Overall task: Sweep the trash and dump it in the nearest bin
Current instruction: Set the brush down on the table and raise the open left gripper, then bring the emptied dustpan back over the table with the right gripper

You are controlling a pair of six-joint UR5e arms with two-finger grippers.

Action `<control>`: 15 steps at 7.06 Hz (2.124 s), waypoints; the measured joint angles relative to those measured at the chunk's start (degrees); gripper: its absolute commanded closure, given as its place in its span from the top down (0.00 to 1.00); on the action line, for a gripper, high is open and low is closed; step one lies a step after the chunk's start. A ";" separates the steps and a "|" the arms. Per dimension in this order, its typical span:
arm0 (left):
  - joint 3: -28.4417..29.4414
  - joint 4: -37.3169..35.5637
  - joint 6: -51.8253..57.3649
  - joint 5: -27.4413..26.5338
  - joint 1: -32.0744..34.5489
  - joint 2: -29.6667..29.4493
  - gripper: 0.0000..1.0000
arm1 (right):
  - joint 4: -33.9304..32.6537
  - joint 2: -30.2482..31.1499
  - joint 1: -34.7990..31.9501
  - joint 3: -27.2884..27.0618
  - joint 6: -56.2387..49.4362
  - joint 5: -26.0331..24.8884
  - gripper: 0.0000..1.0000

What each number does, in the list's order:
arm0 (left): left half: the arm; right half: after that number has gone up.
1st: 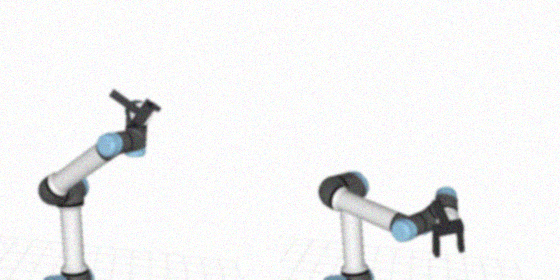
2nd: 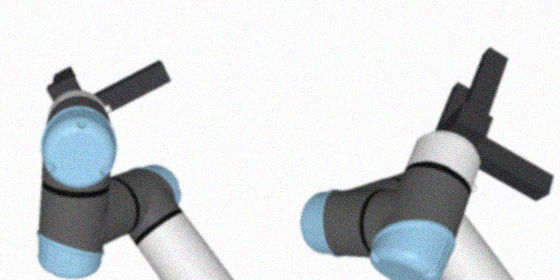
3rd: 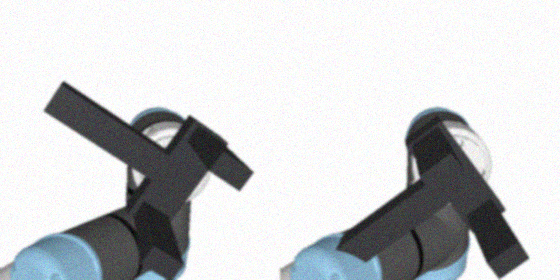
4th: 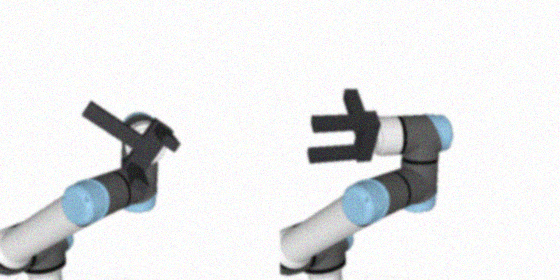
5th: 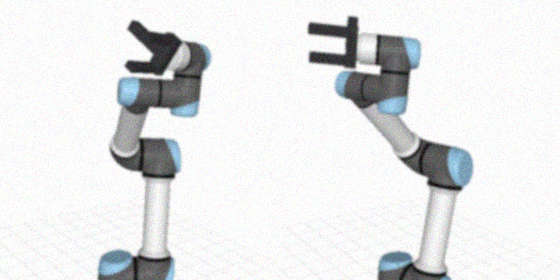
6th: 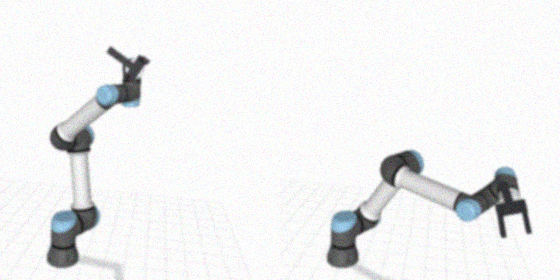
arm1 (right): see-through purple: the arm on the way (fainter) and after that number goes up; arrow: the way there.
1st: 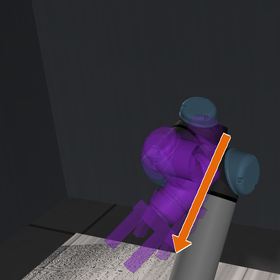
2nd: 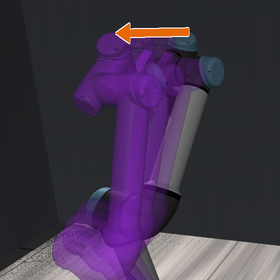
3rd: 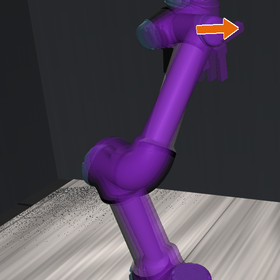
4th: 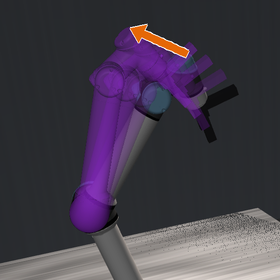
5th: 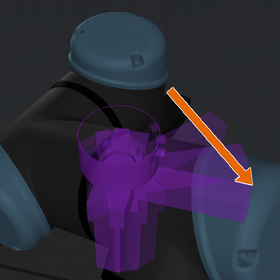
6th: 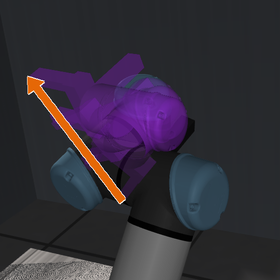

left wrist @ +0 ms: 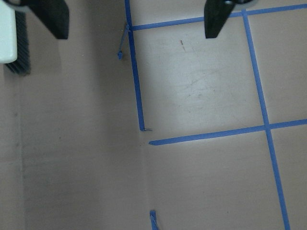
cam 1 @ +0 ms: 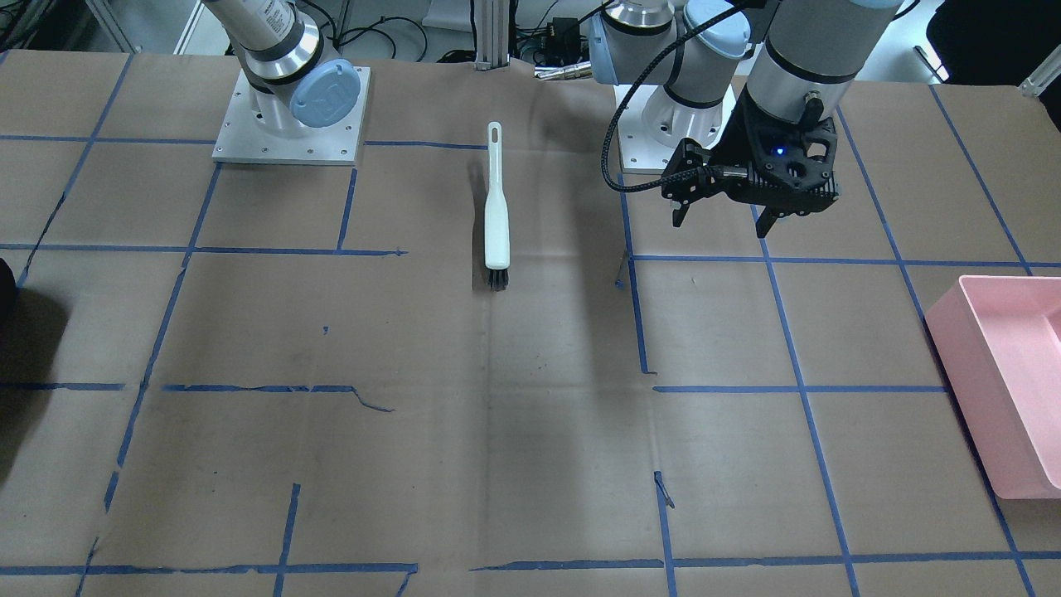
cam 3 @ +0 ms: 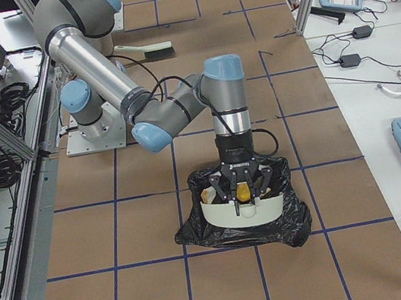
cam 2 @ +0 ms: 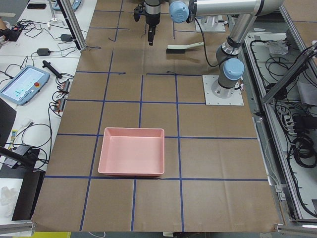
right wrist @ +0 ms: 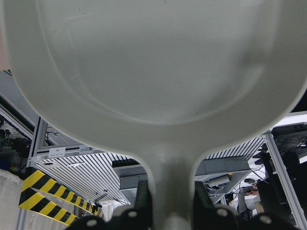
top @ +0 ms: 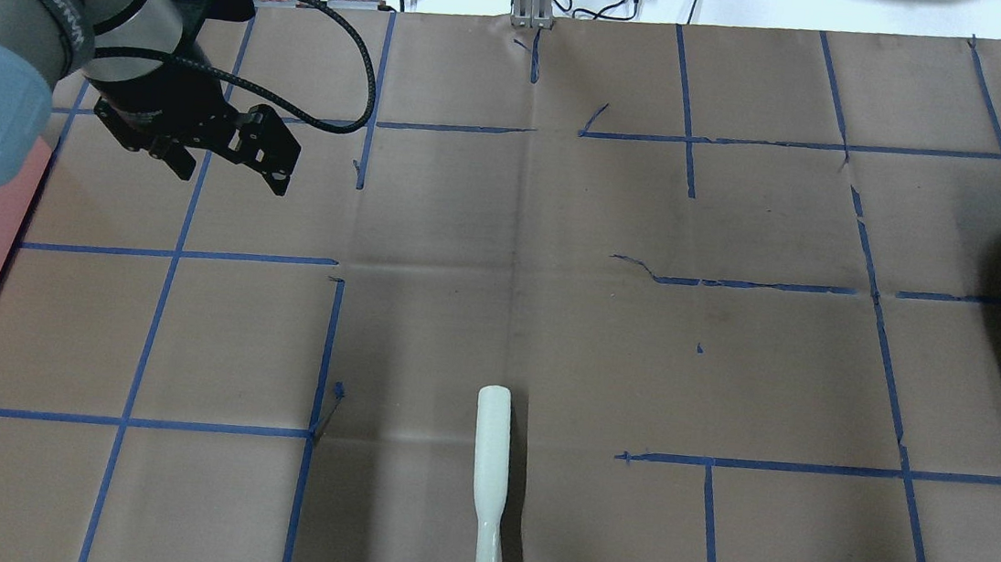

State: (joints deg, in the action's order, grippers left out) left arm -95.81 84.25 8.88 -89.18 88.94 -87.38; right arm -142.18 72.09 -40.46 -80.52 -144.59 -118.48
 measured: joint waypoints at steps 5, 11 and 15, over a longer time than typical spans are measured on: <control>1.43 -0.02 -1.39 -0.18 3.20 -0.87 0.99 | 0.42 5.67 -5.51 -4.02 2.44 1.33 0.00; 0.85 -0.05 -1.78 -0.31 3.26 -0.84 0.99 | 4.97 12.90 -20.32 -14.84 31.92 11.17 0.00; 0.60 0.00 -1.68 -0.46 3.26 -0.44 0.99 | 14.09 14.08 -36.75 -16.97 68.55 13.06 0.00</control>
State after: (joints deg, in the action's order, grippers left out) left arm -95.21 84.24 7.20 -89.64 92.20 -87.82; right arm -128.09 86.17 -77.21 -97.49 -76.05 -105.42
